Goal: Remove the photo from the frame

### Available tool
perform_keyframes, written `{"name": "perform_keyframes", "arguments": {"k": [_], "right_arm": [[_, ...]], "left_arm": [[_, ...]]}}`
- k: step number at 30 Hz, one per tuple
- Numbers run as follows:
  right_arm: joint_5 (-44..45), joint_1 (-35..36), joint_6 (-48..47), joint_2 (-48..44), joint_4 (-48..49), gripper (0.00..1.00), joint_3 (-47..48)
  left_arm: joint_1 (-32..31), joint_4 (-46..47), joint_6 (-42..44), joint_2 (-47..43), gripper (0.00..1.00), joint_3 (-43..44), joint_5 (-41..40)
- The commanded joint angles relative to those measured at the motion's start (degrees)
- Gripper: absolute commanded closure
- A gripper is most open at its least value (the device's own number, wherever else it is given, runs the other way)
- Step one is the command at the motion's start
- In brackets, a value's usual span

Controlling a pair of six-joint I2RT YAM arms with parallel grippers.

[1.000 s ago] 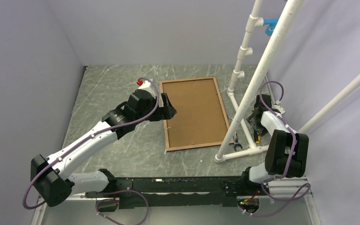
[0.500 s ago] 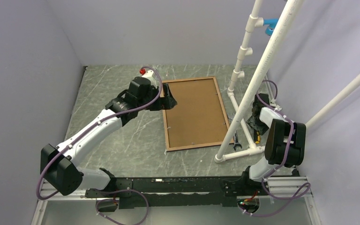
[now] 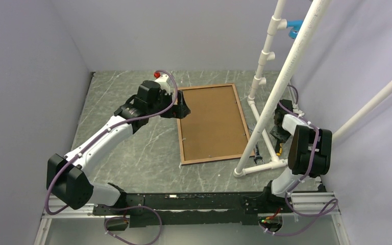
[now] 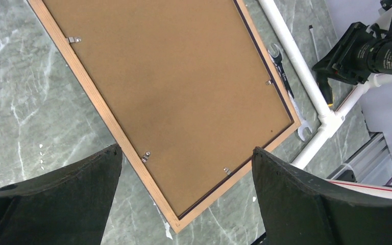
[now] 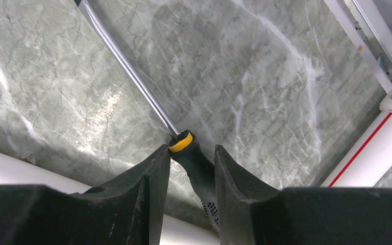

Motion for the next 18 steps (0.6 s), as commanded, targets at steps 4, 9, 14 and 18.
{"name": "perform_keyframes", "arguments": {"k": [4,9,14,18], "right_arm": [[-0.3,-0.2,-2.0,2.7,-0.6,0.74,2.6],[2.0,-0.1,-2.3,2.3,-0.8,0.77,2.6],[3.6,-0.1,-2.3,2.8,-1.0,0.8,3.3],[5.5,0.0,-2.4,3.2,-1.6,0.83,4.2]], "left_arm": [[0.2,0.7,3.9,-2.3,0.01,-1.1,-0.8],[0.3,0.0,4.7,-3.0,0.02,-0.8,-2.5],[0.6,0.8,4.9,-4.1,0.01,-1.3,-1.7],[1.7,0.7,4.1,-3.4,0.02,-1.2,0.0]]}}
